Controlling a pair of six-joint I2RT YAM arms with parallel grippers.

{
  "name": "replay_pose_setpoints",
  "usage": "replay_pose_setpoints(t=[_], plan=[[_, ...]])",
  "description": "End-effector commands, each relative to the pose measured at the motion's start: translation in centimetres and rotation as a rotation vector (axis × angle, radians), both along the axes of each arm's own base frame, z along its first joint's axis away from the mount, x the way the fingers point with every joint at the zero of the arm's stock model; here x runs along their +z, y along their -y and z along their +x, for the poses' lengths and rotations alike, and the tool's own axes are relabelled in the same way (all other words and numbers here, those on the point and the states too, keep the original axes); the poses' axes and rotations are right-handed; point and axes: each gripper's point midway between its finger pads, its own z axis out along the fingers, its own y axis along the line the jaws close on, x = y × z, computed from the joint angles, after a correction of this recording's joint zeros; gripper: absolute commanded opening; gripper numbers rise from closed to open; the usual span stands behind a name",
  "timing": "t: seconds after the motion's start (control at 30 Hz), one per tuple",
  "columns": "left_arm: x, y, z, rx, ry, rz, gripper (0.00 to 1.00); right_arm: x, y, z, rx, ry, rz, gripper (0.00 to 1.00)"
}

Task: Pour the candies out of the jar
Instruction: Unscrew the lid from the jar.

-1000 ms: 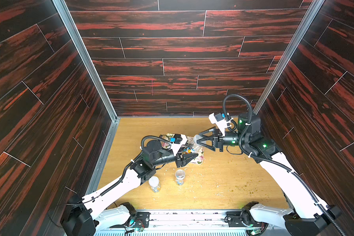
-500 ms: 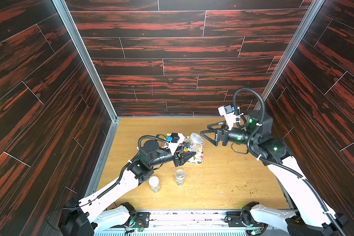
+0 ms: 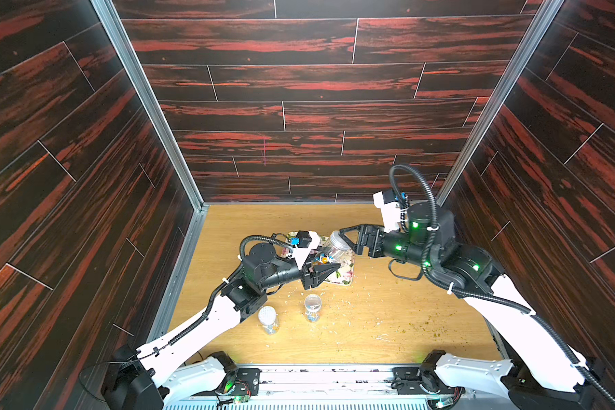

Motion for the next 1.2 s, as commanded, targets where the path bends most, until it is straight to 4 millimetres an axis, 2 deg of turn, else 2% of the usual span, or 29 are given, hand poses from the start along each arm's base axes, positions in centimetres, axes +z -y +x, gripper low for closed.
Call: replay_pose_setpoints(t=[0.0,0.53,0.67,0.87,1.07,1.17], plan=[[0.3,-0.1,-0.1,-0.002,0.015,-0.011,0.42,-0.4,-0.8,0.4,-0.026,-0.035,0.007,0.9],[0.3,-0.2,-0.3,-0.003,0.01,-0.014,0.42,-0.1,-2.5,-0.3,0.043,-0.036,0.024,0.86],[0.4,-0.3,-0.3,-0.001,0.012,-0.016,0.42,-0.4,-2.8,-0.5,0.058,-0.042,0.017,0.8],[0.4,-0.3,-0.3,-0.002,0.011,-0.014,0.42,-0.7,-2.8,-0.9,0.073,-0.038,0.008,0.67],[0.5,-0.3,-0.2,0.002,0.012,-0.016,0.42,-0.9,-2.6,-1.0,0.091,0.007,-0.015,0.55],[0.5,-0.3,-0.3,0.001,0.012,-0.018,0.42,-0.8,-2.6,-1.1,0.118,0.059,-0.034,0.52]])
